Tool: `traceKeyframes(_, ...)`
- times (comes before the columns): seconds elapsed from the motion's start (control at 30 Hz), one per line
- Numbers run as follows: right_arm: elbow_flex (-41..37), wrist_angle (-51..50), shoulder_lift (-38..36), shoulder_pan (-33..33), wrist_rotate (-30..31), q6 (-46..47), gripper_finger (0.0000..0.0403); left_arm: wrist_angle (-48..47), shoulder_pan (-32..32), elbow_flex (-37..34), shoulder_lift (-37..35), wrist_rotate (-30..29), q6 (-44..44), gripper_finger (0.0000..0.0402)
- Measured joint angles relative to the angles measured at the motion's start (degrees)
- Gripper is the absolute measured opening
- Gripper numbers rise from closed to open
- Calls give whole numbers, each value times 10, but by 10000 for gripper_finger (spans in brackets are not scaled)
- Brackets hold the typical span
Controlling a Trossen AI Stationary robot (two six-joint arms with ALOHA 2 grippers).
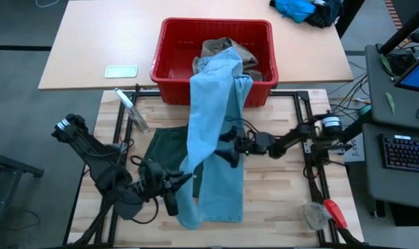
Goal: Fold Laundry from Bin
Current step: Fold the blue jeans
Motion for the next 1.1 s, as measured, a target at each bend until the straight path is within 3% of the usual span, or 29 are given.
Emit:
traceKeyframes(0.27, 81, 106, 76, -26, -47, 31, 364, -1, -7, 49, 15, 0, 45, 0)
traceKeyframes(0.57, 176, 109, 82, -31, -170, 17, 364, -3, -12, 62, 26, 0, 47, 0)
traceKeyframes(0.73, 180, 119, 76, -23, -195, 22, 352, -3, -18, 62, 26, -1, 44, 0)
traceKeyframes(0.87, 156, 122, 67, -10, -196, 21, 286, -5, -24, 62, 26, -15, 45, 0)
traceKeyframes(1.1, 101, 121, 30, 22, -196, 26, 95, -38, -28, 62, 26, -23, 42, 0)
